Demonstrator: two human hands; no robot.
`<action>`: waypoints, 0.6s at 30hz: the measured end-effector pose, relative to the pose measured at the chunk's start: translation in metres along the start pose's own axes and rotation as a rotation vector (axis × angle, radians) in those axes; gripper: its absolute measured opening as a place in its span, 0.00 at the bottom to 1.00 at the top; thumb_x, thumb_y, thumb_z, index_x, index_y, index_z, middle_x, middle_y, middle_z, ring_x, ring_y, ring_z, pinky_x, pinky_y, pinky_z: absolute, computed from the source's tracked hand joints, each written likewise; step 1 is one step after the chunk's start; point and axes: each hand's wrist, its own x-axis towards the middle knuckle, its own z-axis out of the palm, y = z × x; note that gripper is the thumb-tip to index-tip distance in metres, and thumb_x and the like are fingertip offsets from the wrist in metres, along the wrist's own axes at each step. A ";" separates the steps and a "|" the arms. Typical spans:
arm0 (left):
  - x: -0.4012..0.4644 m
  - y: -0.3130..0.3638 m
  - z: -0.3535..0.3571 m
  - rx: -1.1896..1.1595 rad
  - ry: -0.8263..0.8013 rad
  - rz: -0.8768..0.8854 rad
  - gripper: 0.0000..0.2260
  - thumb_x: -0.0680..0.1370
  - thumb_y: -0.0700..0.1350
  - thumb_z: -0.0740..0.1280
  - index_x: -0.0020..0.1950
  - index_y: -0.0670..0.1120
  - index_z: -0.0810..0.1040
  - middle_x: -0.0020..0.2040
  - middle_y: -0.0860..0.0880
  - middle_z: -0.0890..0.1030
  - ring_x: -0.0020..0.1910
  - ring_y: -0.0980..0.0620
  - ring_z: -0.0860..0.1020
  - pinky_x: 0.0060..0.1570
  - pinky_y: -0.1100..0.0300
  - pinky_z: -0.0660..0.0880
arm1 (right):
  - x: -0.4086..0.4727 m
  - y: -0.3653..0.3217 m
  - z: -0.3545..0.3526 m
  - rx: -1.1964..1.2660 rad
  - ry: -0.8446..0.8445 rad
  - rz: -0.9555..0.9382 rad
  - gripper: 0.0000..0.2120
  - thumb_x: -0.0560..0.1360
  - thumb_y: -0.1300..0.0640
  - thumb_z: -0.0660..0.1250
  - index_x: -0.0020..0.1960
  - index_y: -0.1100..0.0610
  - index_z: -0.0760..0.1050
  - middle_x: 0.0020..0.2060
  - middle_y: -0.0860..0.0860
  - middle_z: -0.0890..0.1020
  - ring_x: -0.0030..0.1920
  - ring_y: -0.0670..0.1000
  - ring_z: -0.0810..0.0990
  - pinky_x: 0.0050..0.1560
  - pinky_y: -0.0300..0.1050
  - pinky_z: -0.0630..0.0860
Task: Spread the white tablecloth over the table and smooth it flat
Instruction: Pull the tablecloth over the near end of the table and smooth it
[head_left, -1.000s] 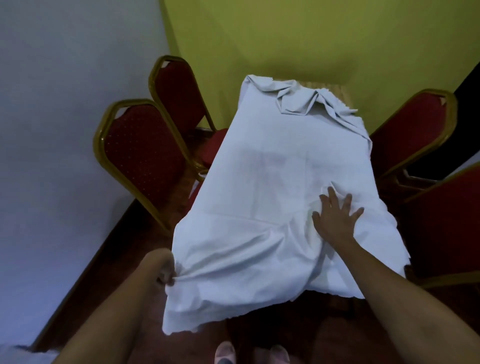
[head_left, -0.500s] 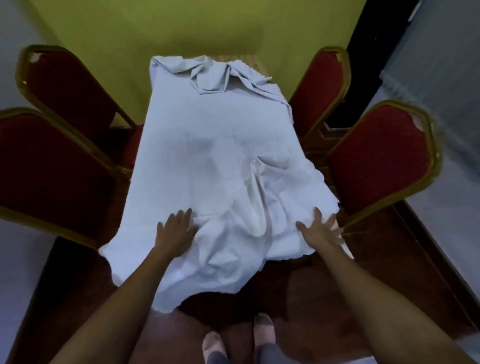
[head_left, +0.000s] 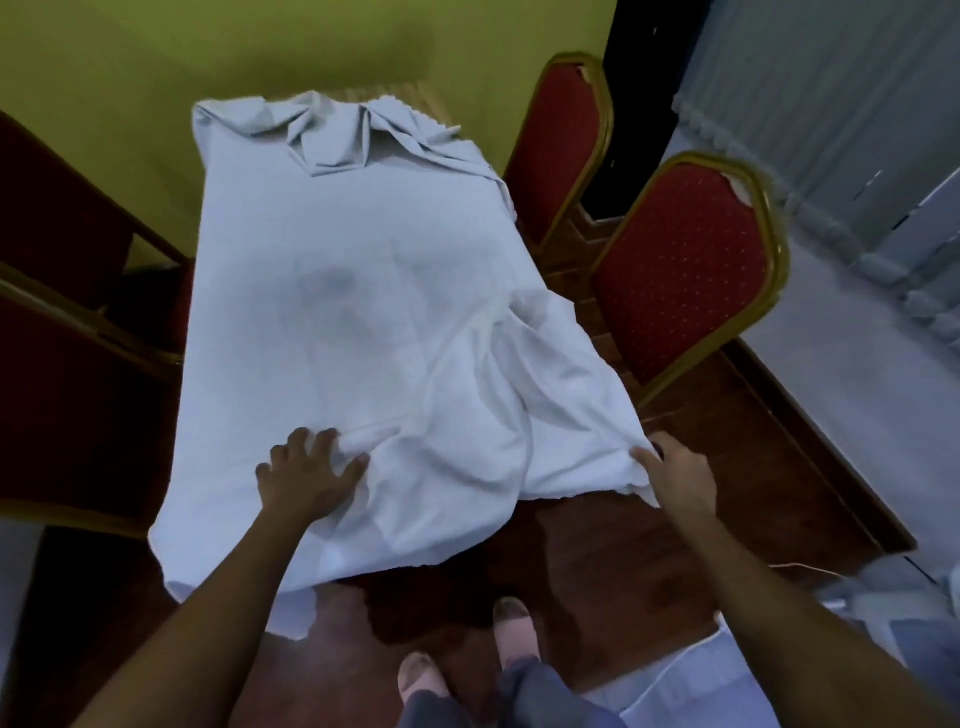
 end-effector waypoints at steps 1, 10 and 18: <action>0.002 0.003 -0.007 -0.027 0.010 -0.033 0.28 0.76 0.68 0.53 0.70 0.55 0.66 0.72 0.45 0.66 0.68 0.39 0.67 0.66 0.43 0.63 | -0.006 0.012 0.000 -0.029 -0.008 0.002 0.10 0.75 0.48 0.65 0.47 0.54 0.75 0.43 0.61 0.82 0.47 0.64 0.80 0.42 0.50 0.73; 0.008 0.016 -0.018 -0.012 0.051 -0.081 0.21 0.79 0.62 0.54 0.65 0.52 0.71 0.63 0.42 0.72 0.61 0.37 0.73 0.62 0.48 0.67 | -0.011 0.085 0.024 -0.344 -0.383 0.230 0.22 0.73 0.50 0.59 0.65 0.56 0.73 0.66 0.60 0.75 0.65 0.62 0.74 0.66 0.53 0.71; -0.002 0.005 -0.005 0.012 -0.006 -0.028 0.26 0.77 0.65 0.53 0.73 0.56 0.61 0.75 0.49 0.62 0.68 0.39 0.66 0.64 0.47 0.64 | 0.010 -0.114 0.009 0.240 0.080 -0.188 0.17 0.78 0.55 0.60 0.66 0.57 0.72 0.64 0.57 0.77 0.65 0.59 0.74 0.64 0.52 0.70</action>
